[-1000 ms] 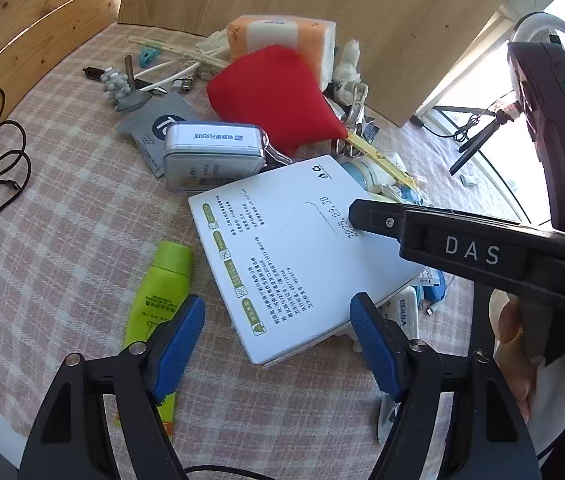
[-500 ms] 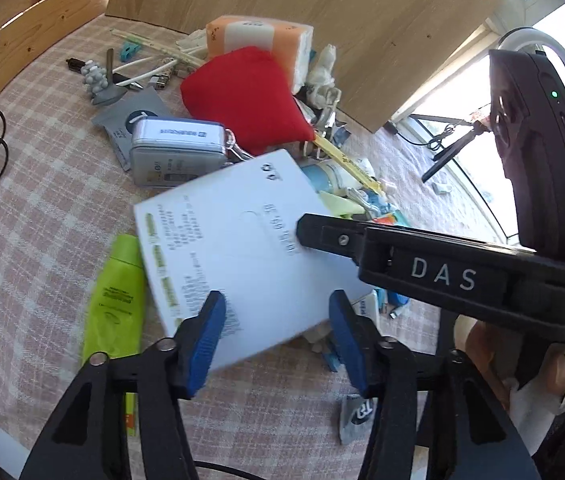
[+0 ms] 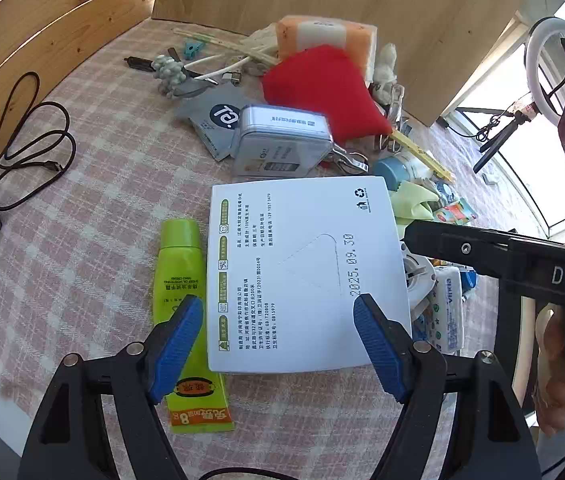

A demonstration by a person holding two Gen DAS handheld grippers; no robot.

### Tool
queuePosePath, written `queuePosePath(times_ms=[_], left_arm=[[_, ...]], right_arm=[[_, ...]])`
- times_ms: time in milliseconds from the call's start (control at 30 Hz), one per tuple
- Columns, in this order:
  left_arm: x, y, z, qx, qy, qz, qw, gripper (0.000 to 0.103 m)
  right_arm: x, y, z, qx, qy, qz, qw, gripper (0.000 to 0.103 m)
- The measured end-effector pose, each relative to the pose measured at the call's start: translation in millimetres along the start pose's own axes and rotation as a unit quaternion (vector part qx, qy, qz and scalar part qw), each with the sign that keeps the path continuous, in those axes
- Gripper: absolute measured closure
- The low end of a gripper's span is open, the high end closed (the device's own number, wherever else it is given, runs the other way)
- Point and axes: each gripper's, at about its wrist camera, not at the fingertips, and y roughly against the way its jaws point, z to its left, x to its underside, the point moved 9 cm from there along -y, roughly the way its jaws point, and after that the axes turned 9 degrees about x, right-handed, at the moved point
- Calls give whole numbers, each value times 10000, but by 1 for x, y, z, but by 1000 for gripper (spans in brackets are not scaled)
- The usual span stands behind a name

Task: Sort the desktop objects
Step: 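Grip the white printed box with the right gripper and lift it, then carry the white box into the black tray and open the right gripper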

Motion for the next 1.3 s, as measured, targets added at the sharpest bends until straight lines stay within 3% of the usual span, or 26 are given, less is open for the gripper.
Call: queuePosePath(times_ms=[167, 333, 500, 733, 1000, 1300], left_arm=[[-3, -5, -3, 424, 4, 43, 9991, 27], [-11, -14, -3, 485, -90, 153, 9987, 24], [-12, -11, -9, 678, -103, 215, 9974, 23], [-21, 10, -31, 612, -262, 4, 9978, 23], [-25, 25, -99, 691, -736, -139, 9948, 23], [2, -2, -228, 1099, -1581, 90, 9812, 23]], right_arm=[[6, -15, 14, 81, 75, 170, 9998, 60], [8, -26, 16, -27, -85, 339, 9994, 62], [8, -24, 16, 136, -100, 265, 9995, 62], [4, -5, 9, 44, -230, 98, 9997, 63], [13, 43, -34, 8, -547, -277, 9981, 63], [69, 100, -150, 340, -1311, -609, 9889, 63]])
